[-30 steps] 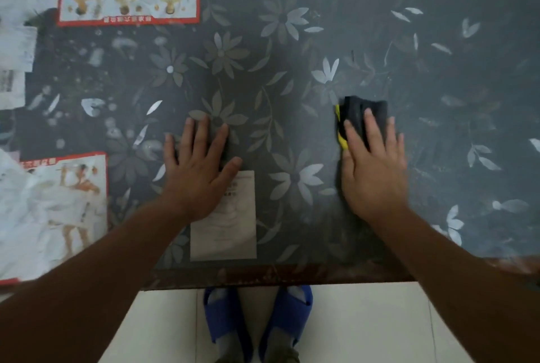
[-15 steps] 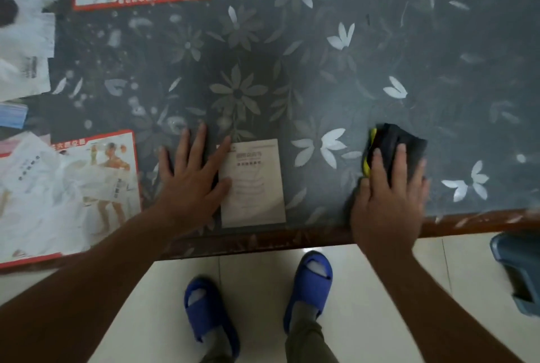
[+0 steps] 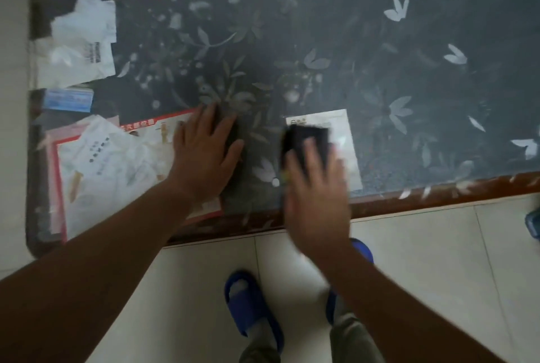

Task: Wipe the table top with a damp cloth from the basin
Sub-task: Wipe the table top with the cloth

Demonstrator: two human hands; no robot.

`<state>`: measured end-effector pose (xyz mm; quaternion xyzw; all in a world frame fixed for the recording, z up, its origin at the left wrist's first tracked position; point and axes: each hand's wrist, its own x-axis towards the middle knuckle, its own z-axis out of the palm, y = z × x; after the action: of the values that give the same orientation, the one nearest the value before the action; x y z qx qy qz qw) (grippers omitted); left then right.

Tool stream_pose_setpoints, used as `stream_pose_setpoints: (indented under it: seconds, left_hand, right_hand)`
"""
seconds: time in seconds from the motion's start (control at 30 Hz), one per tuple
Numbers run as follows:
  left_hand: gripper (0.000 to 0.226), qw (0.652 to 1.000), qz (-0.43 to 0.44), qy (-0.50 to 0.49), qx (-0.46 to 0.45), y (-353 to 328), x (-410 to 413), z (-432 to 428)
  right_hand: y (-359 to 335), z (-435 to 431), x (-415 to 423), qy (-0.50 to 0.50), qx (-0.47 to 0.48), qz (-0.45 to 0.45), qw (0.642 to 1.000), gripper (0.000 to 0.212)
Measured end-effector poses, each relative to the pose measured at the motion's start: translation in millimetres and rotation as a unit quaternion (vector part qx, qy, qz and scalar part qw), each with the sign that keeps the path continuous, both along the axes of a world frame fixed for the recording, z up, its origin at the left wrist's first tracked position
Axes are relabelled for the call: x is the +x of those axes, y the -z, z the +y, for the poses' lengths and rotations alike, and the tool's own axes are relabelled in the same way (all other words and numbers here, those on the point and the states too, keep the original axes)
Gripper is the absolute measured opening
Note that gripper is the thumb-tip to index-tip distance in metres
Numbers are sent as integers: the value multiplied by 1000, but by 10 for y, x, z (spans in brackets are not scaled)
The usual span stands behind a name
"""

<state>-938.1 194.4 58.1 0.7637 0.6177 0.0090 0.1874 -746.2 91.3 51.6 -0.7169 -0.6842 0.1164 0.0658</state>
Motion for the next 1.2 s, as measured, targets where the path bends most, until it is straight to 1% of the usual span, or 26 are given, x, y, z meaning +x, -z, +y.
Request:
stream_pose_setpoints:
  seconds: [0.07,0.1,0.17,0.2,0.27,0.33,0.37,0.4,0.43,0.5,0.53,0.57,0.6,0.7,0.73,0.77,0.83,0.87,0.93,0.97,1.0,1.03,1.1,1.13,1.17,1.2]
  left_hand:
    - [70,999,48,-23,12,34,-179,36]
    - [69,998,55,-35,3,54,-223,57]
    - [67,998,46,-45,-12,80,-270,106]
    - [65,998,37,-45,-19,91,-280,124]
    - [63,998,17,-46,-38,110,-313,160]
    - [63,997,7,-53,-55,121,-333,179]
    - [64,996,6,-59,-62,122,-331,189]
    - [65,996,3,-65,-67,123,-321,197]
    - [67,995,4,-70,-69,119,-305,198]
    - [75,995,17,-72,-60,120,-292,193]
    - [78,996,20,-69,-50,119,-300,185]
    - [79,997,11,-64,-43,115,-315,180]
    - [77,997,-6,-62,-41,108,-328,174]
    - [76,997,-9,-62,-43,105,-316,166]
    - [77,997,10,-62,-45,114,-312,174]
    - [77,996,18,-61,-56,121,-310,191]
    - [73,994,-7,-64,-85,114,-314,219]
    - [73,993,-24,-66,-91,93,-326,224]
    - [80,995,-31,-62,-78,62,-366,252]
    - [82,996,-26,-60,-65,51,-387,295]
    - [83,996,-21,-63,-52,48,-413,355]
    - [81,997,-16,-68,-42,50,-440,433]
    - [78,997,-2,-71,-24,82,-495,627]
    - [77,997,10,-67,-23,97,-528,729]
    - [77,998,24,-60,-30,104,-556,828]
    - [77,997,34,-48,-41,134,-574,922]
  right_hand:
    - [48,-265,-384,-142,0,28,990,53]
    - [66,-313,-427,-182,3,31,983,52]
    - [69,-124,-305,-194,-2,13,981,52]
    - [90,57,-197,-171,-3,-6,985,53]
    - [114,539,39,-58,11,-36,998,56]
    - [87,978,151,85,-1,-4,996,58]
    - [76,1083,60,126,-12,3,992,59]
    - [93,1081,-105,123,-13,-8,992,60]
    - [115,982,-304,75,-2,-20,997,60]
    - [101,663,-595,-96,12,-19,995,58]
    - [90,560,-604,-152,12,-12,988,57]
    - [89,593,-504,-168,12,-13,986,56]
    - [87,728,-339,-135,11,-23,991,58]
    - [92,1483,247,113,-6,-43,993,63]
    - [66,1737,351,163,-30,-20,986,63]
    - [40,1915,338,172,-42,-10,984,63]
    - [45,1968,50,75,-26,-45,996,65]
    - [61,1854,-143,-22,-13,-58,998,67]
    - [54,1491,-365,-222,-16,-49,974,64]
    - [50,1377,-327,-270,-25,-47,961,62]
    - [59,1418,-193,-280,-21,-47,959,61]
    - [75,1570,-41,-242,-8,-58,969,61]
    - [93,2047,256,-71,-3,-82,994,64]
    - [76,2287,324,17,-17,-62,998,64]
    - [66,2452,292,71,-32,-43,996,64]
    - [60,2520,163,76,-29,-39,996,64]
